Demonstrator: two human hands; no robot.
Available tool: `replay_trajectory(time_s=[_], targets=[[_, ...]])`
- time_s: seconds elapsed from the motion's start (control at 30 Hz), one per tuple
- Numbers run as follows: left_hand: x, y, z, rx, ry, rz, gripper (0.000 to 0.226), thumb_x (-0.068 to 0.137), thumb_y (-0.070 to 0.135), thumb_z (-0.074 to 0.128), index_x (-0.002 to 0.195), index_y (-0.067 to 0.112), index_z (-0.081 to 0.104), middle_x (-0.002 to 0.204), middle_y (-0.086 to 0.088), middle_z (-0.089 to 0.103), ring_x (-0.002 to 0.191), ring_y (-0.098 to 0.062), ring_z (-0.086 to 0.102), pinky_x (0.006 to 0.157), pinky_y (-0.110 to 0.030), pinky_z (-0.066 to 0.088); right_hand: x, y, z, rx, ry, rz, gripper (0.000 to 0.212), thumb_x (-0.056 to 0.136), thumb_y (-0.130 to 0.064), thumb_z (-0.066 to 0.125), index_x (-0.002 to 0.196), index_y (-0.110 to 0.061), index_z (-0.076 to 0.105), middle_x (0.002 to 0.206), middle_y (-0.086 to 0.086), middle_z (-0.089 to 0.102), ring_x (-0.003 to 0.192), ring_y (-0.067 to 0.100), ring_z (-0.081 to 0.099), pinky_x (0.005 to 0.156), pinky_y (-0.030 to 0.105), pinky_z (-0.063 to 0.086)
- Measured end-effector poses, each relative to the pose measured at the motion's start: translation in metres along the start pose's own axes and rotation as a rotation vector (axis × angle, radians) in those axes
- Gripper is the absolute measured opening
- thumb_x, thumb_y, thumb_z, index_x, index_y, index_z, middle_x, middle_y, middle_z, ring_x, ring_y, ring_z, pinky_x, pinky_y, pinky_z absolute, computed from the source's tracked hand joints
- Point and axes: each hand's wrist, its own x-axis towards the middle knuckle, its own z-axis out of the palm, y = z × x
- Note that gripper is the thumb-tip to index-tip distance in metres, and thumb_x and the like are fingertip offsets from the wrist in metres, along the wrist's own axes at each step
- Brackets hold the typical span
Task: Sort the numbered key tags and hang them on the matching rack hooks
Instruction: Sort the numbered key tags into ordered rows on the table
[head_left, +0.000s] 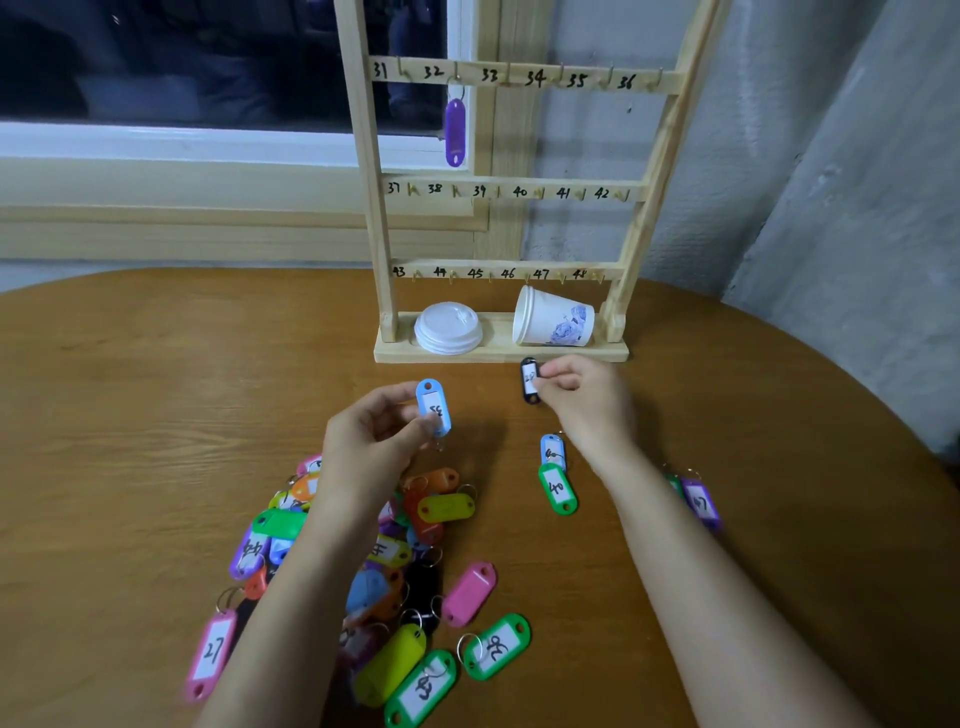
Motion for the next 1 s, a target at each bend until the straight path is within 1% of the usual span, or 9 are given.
replay_trajectory(time_s=[0.07,0.2,0.43,0.53,0.6,0.67,0.73,0.83,1.0], targets=[[0.001,-0.001,-0.001,-0.006,0.012,-0.003,0.026,0.082,-0.002,0.067,0.105,0.010,0.067,0.073,0.000,0.067,0.058,-0.004,0.060,0.057,-0.013,0.049,0.003,-0.008,0.011,-0.089,-0.030,0.011,0.005,0.084,-0.027,0.067,0.089,-0.029,0.066,0.080,-0.016,0.063,0.076,0.003,0.059,0.057,0.020,0.039],[0.003,-0.001,-0.002,-0.011,0.015,-0.011,0.025,0.082,-0.002,0.067,0.103,0.011,0.067,0.066,0.006,0.067,0.058,-0.004,0.061,0.055,-0.013,0.048,0.008,-0.016,0.025,-0.199,-0.051,0.034,0.009,0.084,-0.029,0.065,0.093,-0.031,0.064,0.086,-0.015,0.065,0.085,0.007,0.061,0.065,0.024,0.042],[0.002,0.000,-0.002,-0.010,0.009,-0.012,0.025,0.081,-0.002,0.067,0.102,0.011,0.066,0.066,0.005,0.067,0.058,-0.003,0.062,0.055,-0.013,0.049,0.005,-0.018,0.023,-0.253,-0.055,0.000,0.018,0.083,-0.038,0.067,0.100,-0.031,0.062,0.089,-0.014,0.065,0.087,0.009,0.061,0.065,0.025,0.040],[0.002,0.000,-0.002,-0.013,0.003,-0.015,0.025,0.082,-0.002,0.066,0.103,0.012,0.066,0.068,0.003,0.066,0.060,-0.004,0.062,0.058,-0.013,0.050,-0.009,-0.015,0.007,-0.158,-0.053,-0.091,0.015,0.084,-0.035,0.068,0.098,-0.032,0.063,0.084,-0.015,0.064,0.077,0.003,0.057,0.061,0.025,0.042],[0.001,-0.001,-0.001,-0.013,-0.006,-0.017,0.022,0.083,-0.001,0.065,0.101,0.013,0.067,0.067,0.005,0.067,0.064,-0.005,0.064,0.060,-0.015,0.052,-0.024,-0.011,0.001,-0.013,-0.093,-0.154,0.013,0.084,-0.027,0.069,0.096,-0.029,0.066,0.081,-0.014,0.064,0.071,-0.002,0.054,0.063,0.018,0.043],[-0.001,-0.001,0.001,0.008,-0.020,-0.022,0.019,0.084,0.001,0.065,0.097,0.015,0.067,0.067,0.006,0.069,0.065,-0.004,0.065,0.058,-0.015,0.051,-0.039,-0.009,0.000,0.150,-0.143,-0.185,0.011,0.083,-0.017,0.070,0.093,-0.022,0.070,0.081,-0.011,0.066,0.070,-0.007,0.055,0.065,0.009,0.041],[-0.003,-0.001,0.003,0.024,-0.030,-0.024,0.016,0.083,0.002,0.067,0.093,0.015,0.068,0.070,0.004,0.070,0.063,-0.003,0.064,0.057,-0.015,0.051,-0.049,-0.010,0.001,0.238,-0.179,-0.209,0.009,0.083,-0.014,0.070,0.091,-0.018,0.072,0.082,-0.009,0.069,0.074,-0.007,0.059,0.069,0.008,0.043],[-0.003,-0.002,0.003,0.059,-0.018,-0.010,0.014,0.081,0.003,0.070,0.089,0.013,0.070,0.076,-0.001,0.071,0.063,-0.005,0.064,0.060,-0.016,0.052,-0.054,-0.015,0.004,0.291,-0.249,-0.227,0.008,0.084,-0.017,0.069,0.091,-0.020,0.073,0.084,-0.009,0.072,0.082,0.002,0.064,0.072,0.013,0.047],[-0.002,-0.004,0.004,0.066,-0.066,-0.012,0.013,0.080,0.003,0.070,0.092,0.009,0.070,0.081,-0.009,0.072,0.067,-0.007,0.067,0.060,-0.018,0.052,-0.058,-0.017,0.007,0.254,-0.327,-0.237,0.012,0.083,-0.018,0.070,0.089,-0.028,0.070,0.083,-0.011,0.071,0.080,-0.001,0.063,0.070,0.010,0.046]])
